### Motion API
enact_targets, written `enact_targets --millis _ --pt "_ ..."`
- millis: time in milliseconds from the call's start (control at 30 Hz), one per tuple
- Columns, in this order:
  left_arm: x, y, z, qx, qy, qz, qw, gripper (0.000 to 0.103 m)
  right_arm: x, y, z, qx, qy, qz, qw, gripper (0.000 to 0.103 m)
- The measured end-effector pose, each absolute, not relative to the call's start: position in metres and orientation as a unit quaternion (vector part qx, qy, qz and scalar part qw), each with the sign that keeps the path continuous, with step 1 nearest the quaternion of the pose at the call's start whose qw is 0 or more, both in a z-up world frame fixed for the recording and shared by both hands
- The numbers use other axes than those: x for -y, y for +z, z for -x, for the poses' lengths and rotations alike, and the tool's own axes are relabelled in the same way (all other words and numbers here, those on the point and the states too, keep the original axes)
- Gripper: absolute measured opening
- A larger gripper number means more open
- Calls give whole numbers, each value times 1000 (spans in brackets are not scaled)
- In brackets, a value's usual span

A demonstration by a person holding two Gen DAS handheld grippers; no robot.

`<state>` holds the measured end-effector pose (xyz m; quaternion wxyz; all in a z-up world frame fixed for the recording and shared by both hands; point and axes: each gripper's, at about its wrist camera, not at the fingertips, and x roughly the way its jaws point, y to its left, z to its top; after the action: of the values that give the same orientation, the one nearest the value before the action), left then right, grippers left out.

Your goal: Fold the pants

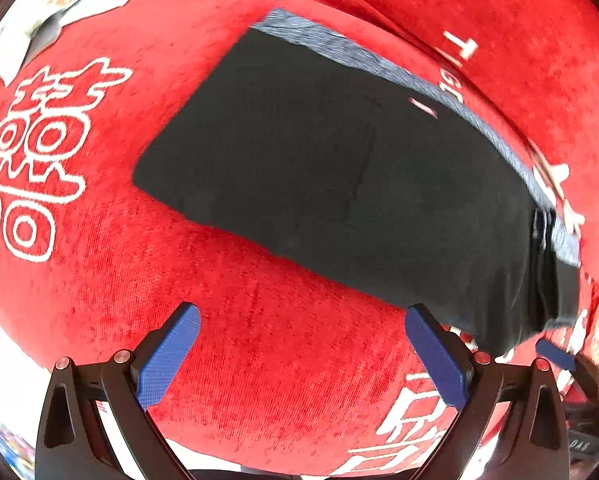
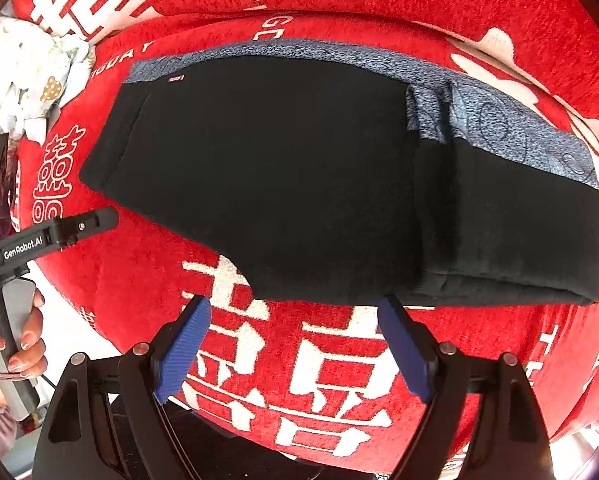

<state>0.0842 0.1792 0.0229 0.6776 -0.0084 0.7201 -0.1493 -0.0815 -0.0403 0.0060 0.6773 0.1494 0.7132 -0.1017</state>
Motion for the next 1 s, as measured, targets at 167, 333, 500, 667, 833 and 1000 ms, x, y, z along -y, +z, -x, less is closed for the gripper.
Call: enact_targets --millis 167,333,500,667,833,1000 --pt "-208 17 -97 -724 -141 77 671 103 37 2 74 -711 -99 -169 675 88" --pt "-232 13 -109 -727 -144 124 659 103 36 -4 65 -704 -86 -199 677 88" --pt "-249 15 -115 -726 -146 133 659 103 63 -10 85 -675 -106 -319 657 81" --pt "-240 13 -123 -728 -149 135 656 103 95 -32 126 -637 -144 -456 605 46" --pt "-234 16 -122 -727 -161 133 654 103 105 -46 134 -587 -144 -527 597 19" --pt "-225 14 -120 -730 -163 126 651 103 100 -49 138 -583 -140 -524 605 13"
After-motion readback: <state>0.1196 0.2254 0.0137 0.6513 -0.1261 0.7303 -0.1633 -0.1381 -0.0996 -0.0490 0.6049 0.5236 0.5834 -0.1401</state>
